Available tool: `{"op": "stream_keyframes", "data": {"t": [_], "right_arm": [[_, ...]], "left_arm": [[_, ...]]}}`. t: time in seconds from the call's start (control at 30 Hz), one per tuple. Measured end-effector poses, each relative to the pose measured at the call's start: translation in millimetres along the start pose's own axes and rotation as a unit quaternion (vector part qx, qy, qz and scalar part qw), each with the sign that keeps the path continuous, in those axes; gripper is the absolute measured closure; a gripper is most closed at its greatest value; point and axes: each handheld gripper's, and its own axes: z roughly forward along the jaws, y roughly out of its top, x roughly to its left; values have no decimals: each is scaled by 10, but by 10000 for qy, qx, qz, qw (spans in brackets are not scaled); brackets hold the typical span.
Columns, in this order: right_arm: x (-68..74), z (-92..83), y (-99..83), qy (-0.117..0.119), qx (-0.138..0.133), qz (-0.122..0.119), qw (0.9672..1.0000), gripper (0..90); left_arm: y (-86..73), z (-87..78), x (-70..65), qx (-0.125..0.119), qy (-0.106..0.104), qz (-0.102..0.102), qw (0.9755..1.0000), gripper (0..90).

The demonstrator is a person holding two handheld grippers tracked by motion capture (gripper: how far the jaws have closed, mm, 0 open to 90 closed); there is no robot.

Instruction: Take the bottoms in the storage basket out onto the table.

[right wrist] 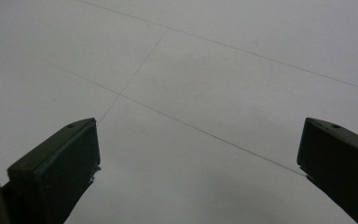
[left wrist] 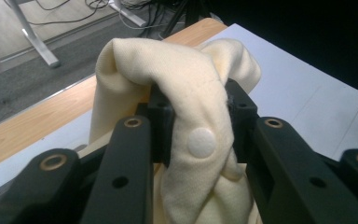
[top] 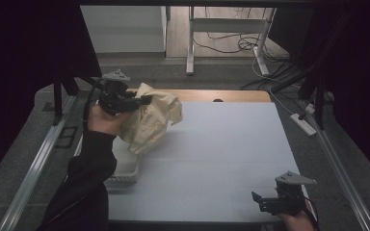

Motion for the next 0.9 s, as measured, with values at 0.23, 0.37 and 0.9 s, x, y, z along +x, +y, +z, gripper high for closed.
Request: {"op": "stream_keyframes", "data": {"t": [0.23,0.37,0.9], "right_arm": [[0,-1,0,8,-3,-2,10000,0],[0,-1,-1,10,-6,-4,10000,0],[-2,-3,-2,21,-20,8,10000,0]], "left_arm": [[63,105,-73,1,-118,34,9999,691],[95,184,-133,6,-194,58,9998,691],[146,480,-302,116,-401,181,9990,691]]}}
